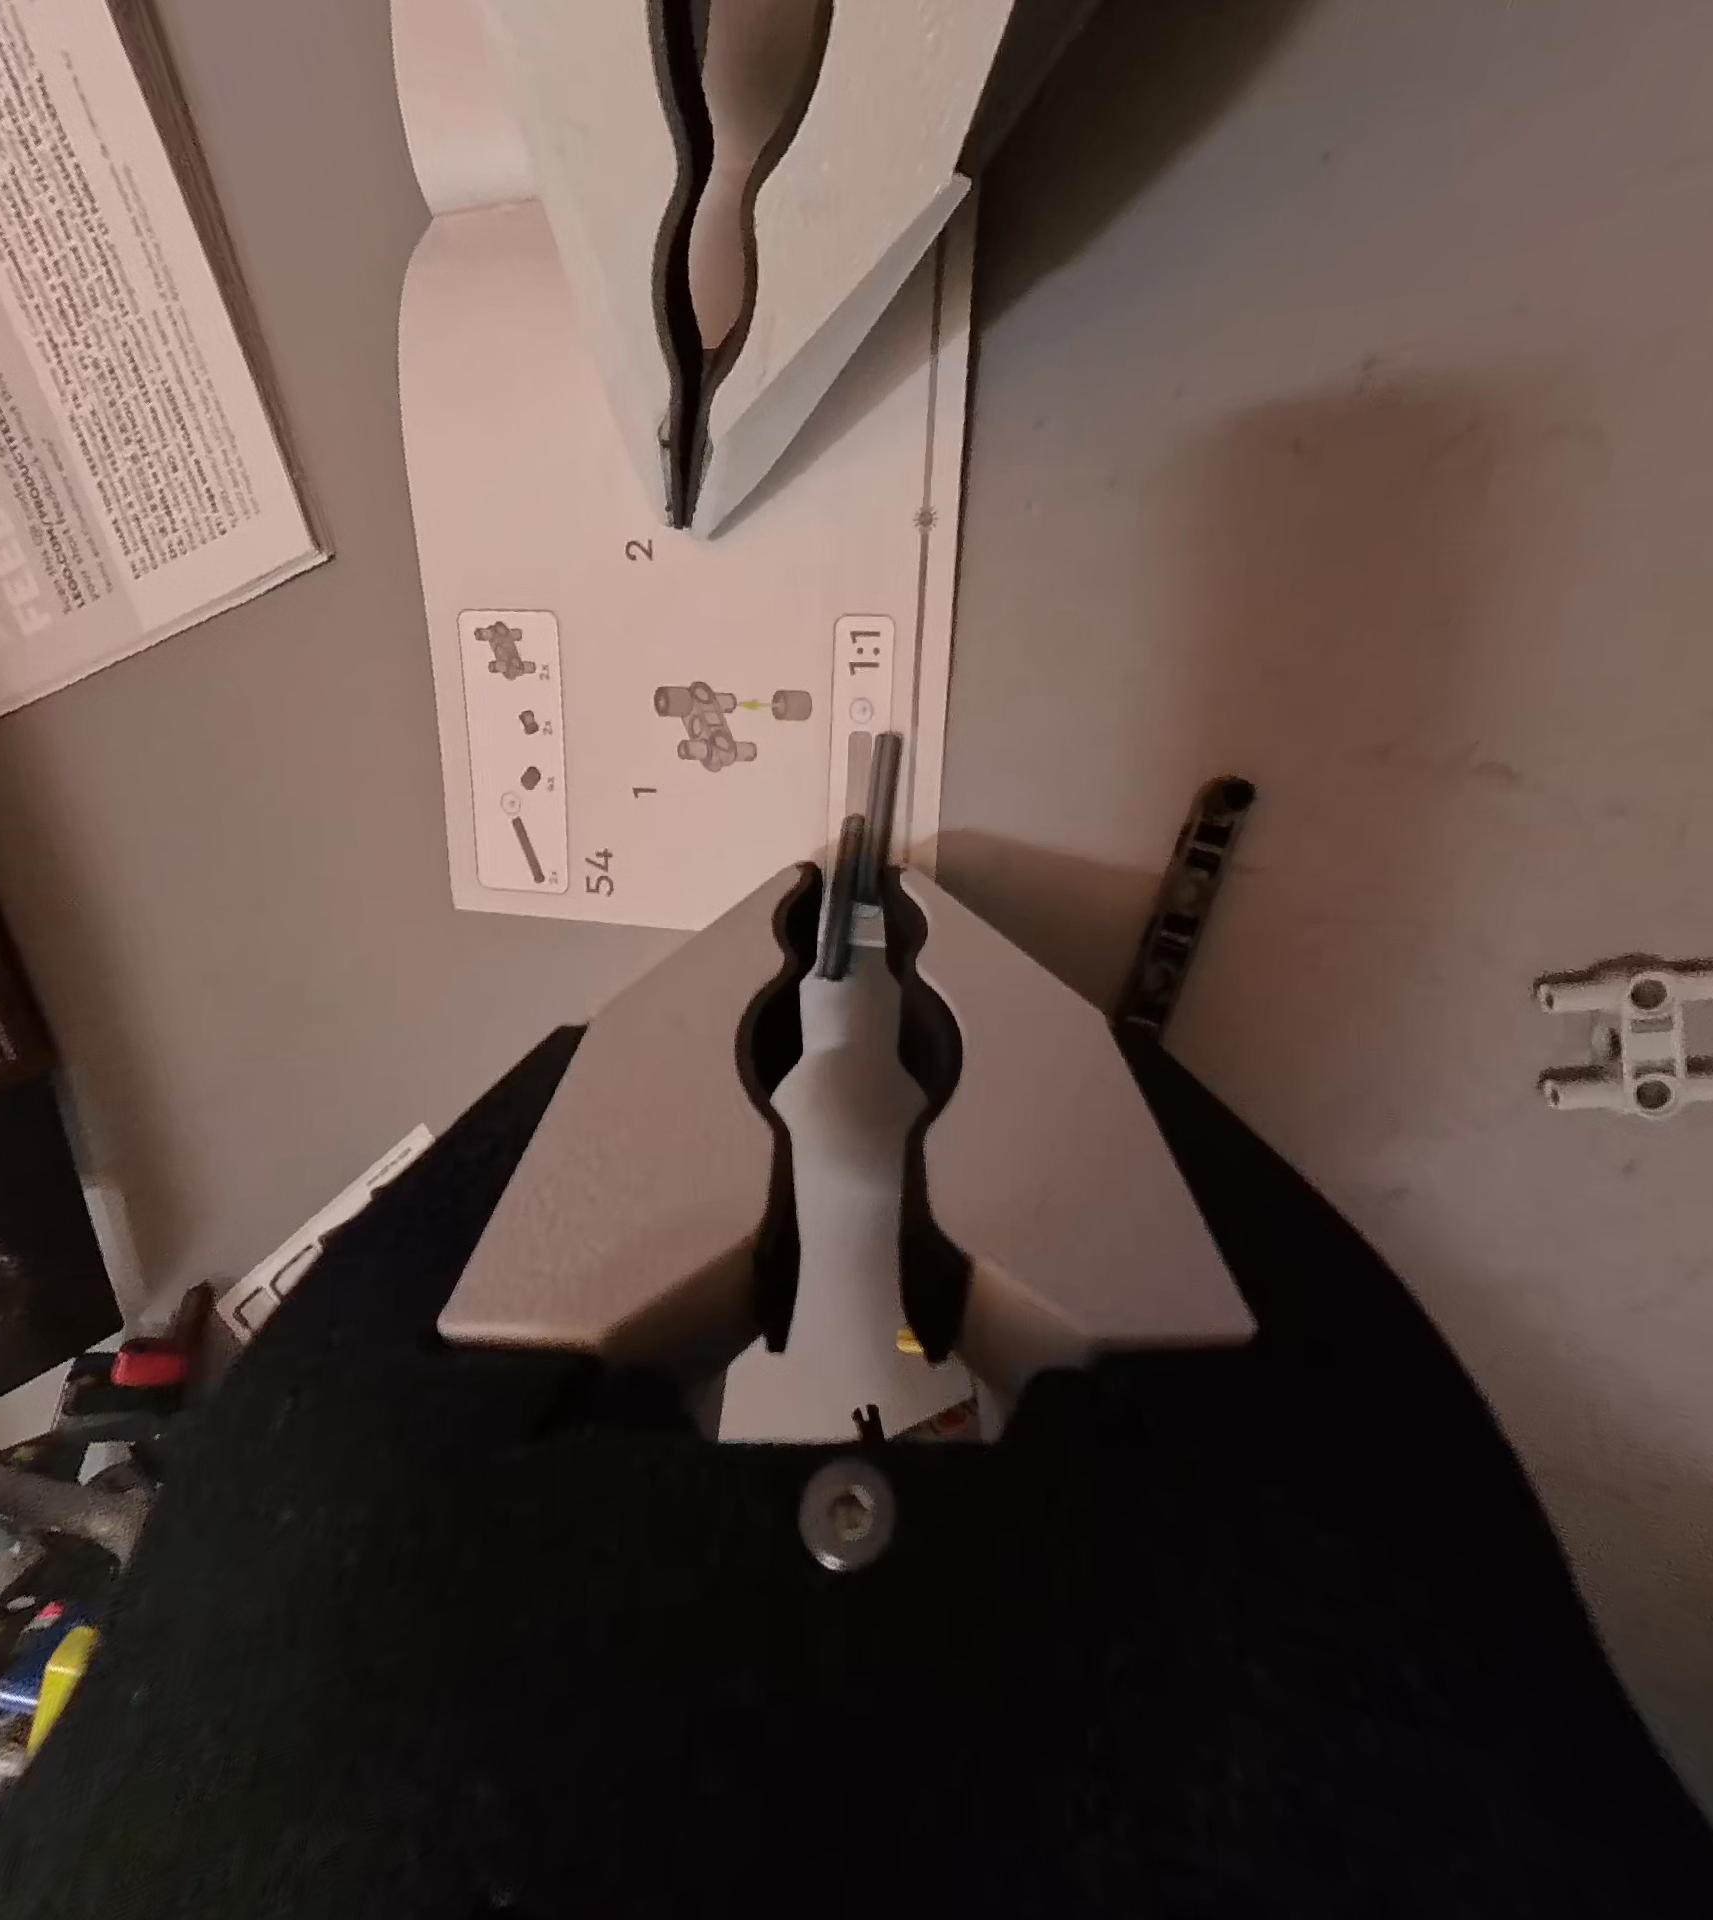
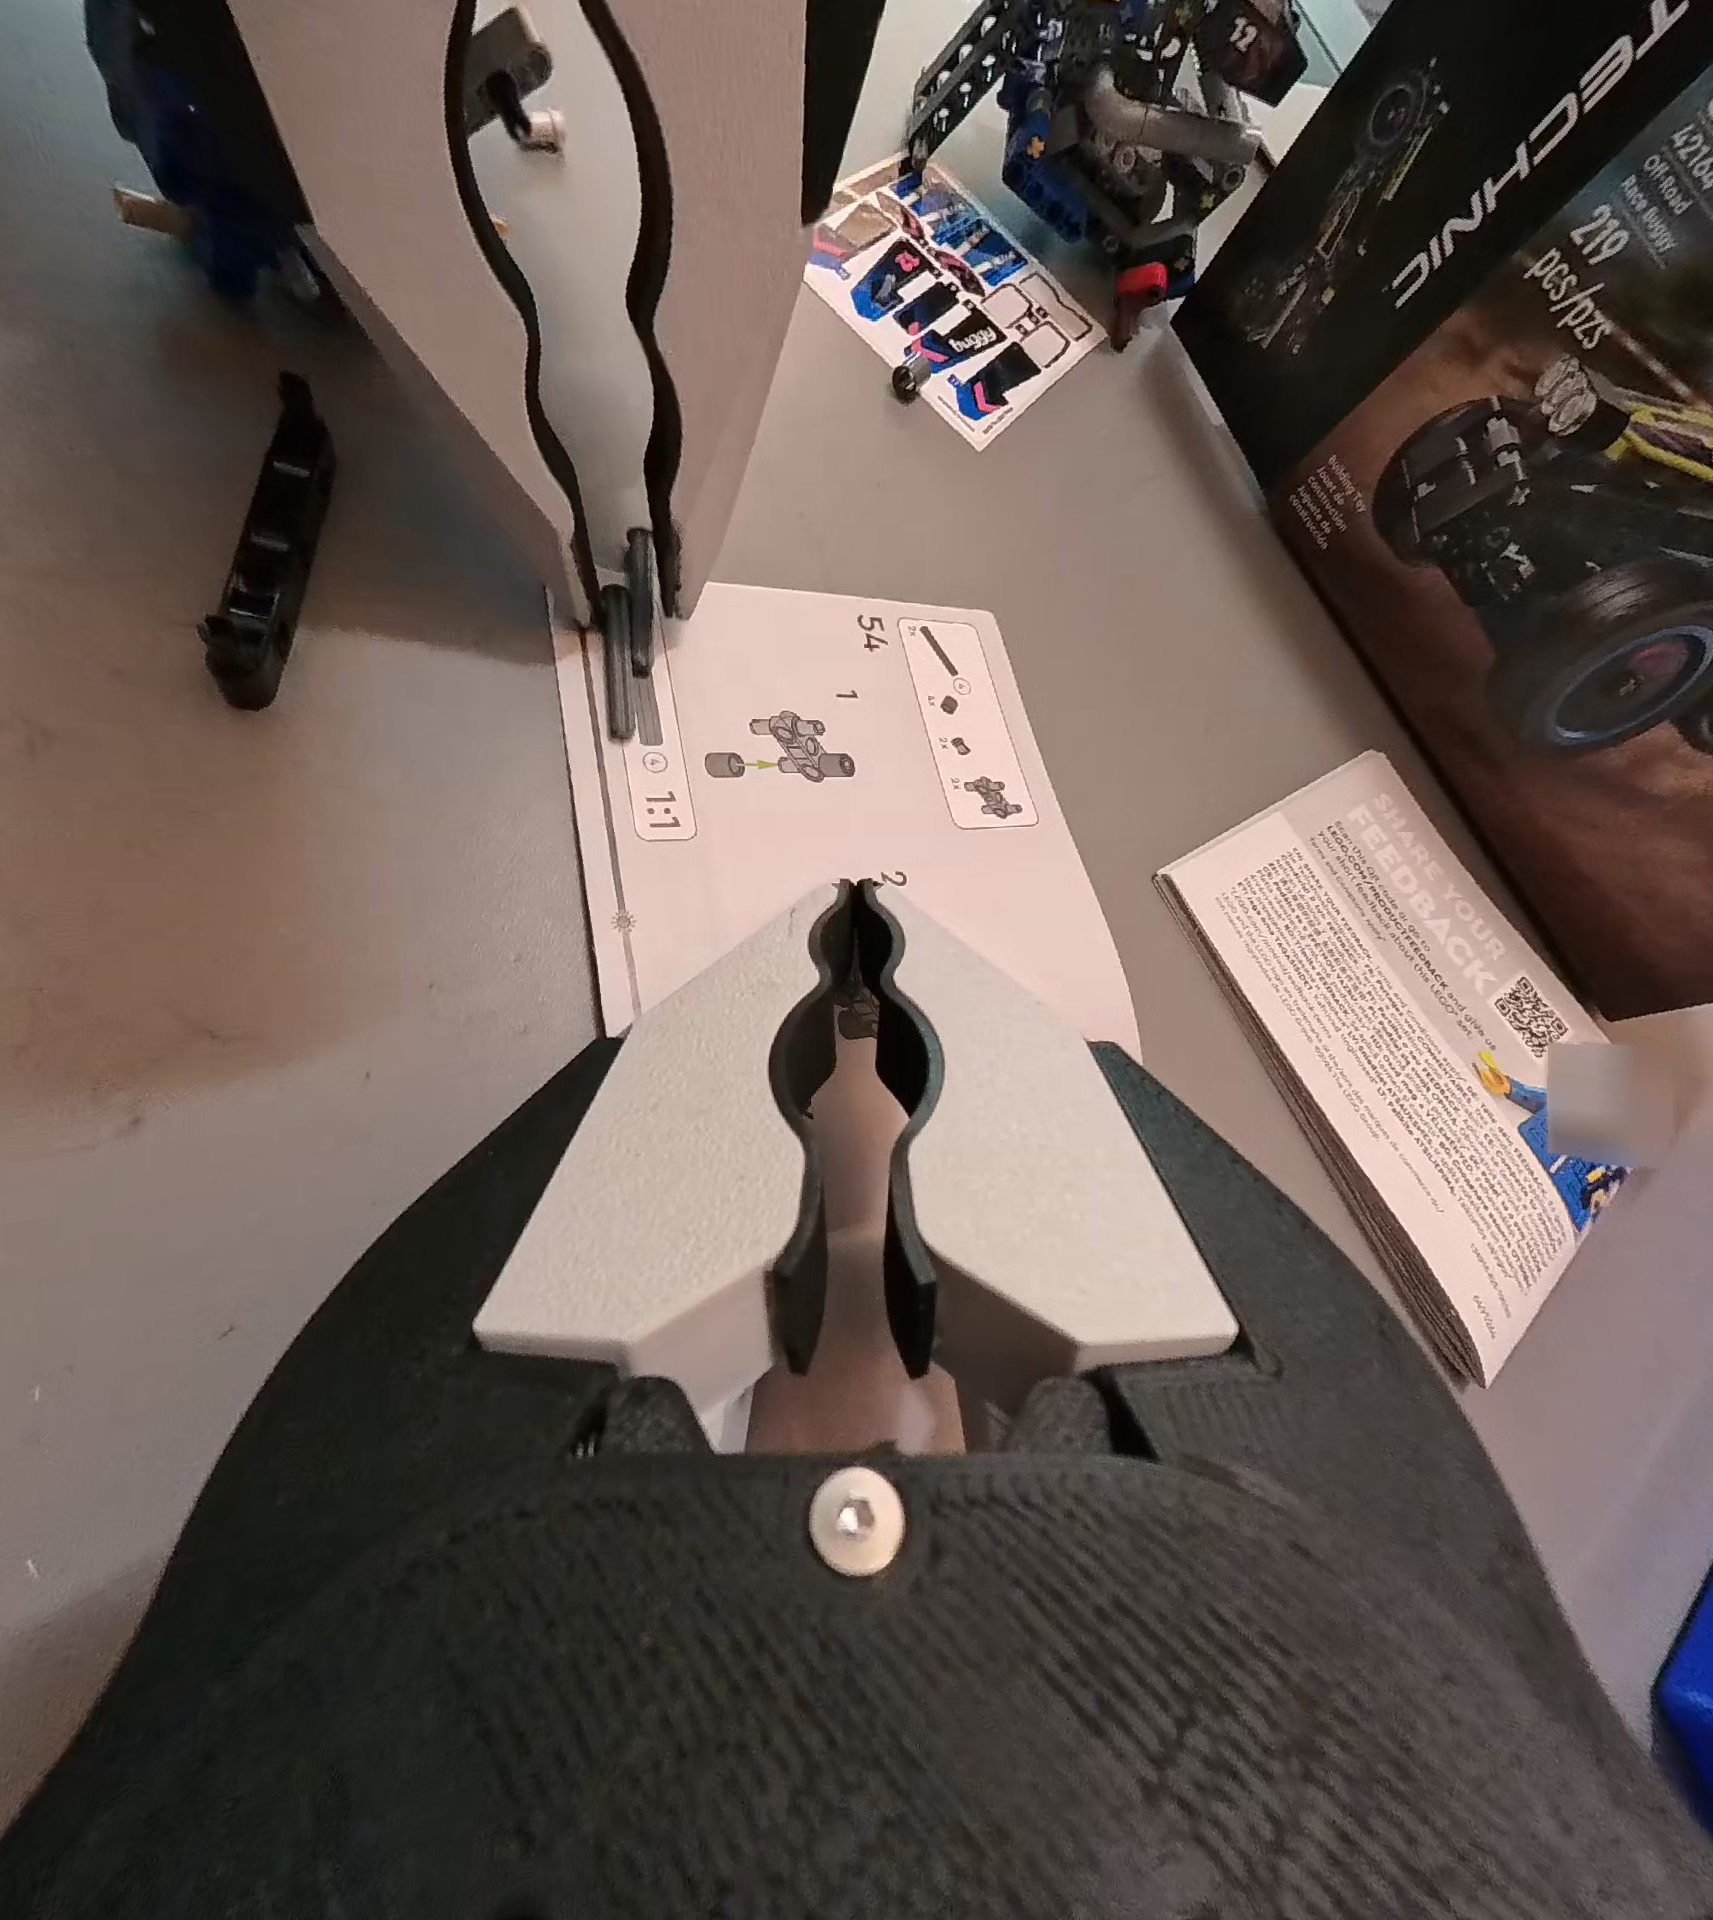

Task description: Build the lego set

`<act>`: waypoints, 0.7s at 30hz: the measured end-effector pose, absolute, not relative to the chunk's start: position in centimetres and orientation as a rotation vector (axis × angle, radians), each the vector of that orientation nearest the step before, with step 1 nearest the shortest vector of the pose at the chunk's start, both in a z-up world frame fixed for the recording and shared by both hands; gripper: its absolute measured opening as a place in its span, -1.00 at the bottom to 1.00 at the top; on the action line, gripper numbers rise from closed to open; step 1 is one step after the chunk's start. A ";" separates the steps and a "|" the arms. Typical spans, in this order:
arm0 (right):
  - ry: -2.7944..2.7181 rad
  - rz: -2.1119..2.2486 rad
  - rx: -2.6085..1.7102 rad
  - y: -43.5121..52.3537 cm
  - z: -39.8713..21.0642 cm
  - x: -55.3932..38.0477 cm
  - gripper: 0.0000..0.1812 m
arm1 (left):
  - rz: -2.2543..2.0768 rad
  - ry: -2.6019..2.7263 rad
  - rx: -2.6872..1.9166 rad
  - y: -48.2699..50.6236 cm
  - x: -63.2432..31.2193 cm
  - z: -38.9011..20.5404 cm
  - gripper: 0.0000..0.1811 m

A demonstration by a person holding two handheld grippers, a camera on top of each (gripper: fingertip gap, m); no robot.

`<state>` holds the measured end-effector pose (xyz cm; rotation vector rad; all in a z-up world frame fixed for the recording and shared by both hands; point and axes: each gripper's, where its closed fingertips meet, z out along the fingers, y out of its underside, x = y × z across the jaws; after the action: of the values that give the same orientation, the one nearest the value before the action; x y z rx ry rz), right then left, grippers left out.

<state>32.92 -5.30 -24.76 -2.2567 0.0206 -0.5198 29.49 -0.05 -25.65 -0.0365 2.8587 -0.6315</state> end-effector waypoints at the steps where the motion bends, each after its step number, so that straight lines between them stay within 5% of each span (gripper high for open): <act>1: 0.020 -0.520 -2.257 -5.3 -24.8 32.9 -1.00 | -0.630 2.858 -0.048 0.1 29.6 -25.6 -0.90; 12: 0.018 -0.525 -2.256 -5.3 -24.8 32.9 -1.00 | -0.660 2.857 -0.028 0.6 29.4 -25.2 -0.75; 21: 0.022 -0.517 -2.257 -5.3 -24.8 32.9 -1.00 | -0.762 2.905 -0.153 -0.3 29.8 -25.4 -0.83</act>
<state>32.92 -5.28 -24.78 -2.2569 0.0220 -0.5166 29.82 -0.30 -25.44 -0.1531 2.9048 -0.7617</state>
